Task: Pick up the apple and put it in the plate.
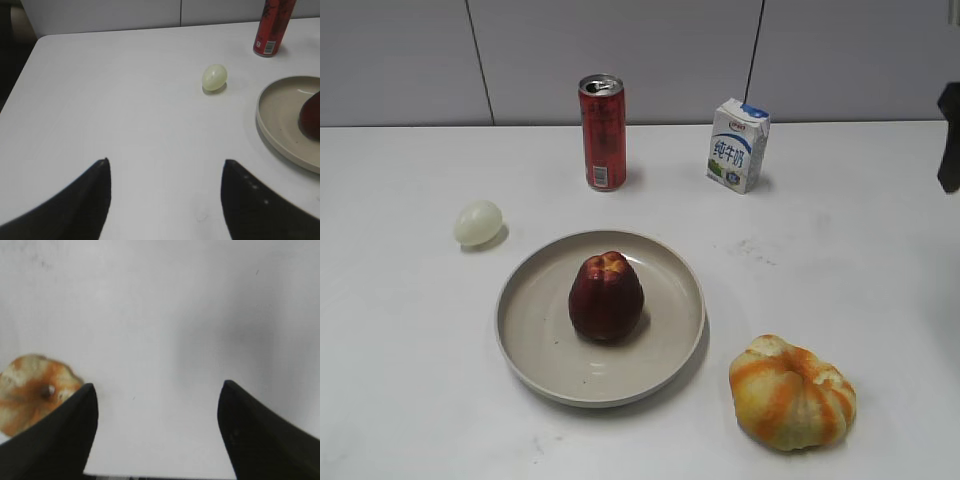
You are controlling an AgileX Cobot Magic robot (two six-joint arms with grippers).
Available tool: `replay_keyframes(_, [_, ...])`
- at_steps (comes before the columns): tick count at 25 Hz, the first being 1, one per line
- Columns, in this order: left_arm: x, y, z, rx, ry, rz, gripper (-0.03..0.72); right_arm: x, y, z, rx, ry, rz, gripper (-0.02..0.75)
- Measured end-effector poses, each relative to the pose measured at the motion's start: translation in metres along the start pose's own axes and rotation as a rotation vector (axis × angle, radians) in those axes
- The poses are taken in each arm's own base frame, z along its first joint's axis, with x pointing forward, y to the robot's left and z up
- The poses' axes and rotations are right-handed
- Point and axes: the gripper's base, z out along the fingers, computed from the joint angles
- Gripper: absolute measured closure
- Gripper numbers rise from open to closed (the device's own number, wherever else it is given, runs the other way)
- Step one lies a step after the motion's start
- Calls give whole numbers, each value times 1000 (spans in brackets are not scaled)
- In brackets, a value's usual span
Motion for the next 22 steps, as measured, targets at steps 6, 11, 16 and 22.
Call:
replay_keyframes(6, [0, 0, 0, 0, 0, 0, 165, 95, 2, 1, -31, -5, 16, 146])
replay_keyframes(11, [0, 0, 0, 0, 0, 0, 165, 157, 0, 1, -30, -124, 16, 146])
replay_keyframes(16, [0, 0, 0, 0, 0, 0, 165, 203, 0, 0, -31, -249, 6, 146])
replay_keyframes(22, [0, 0, 0, 0, 0, 0, 165, 243, 0, -17, -33, -478, -1, 146])
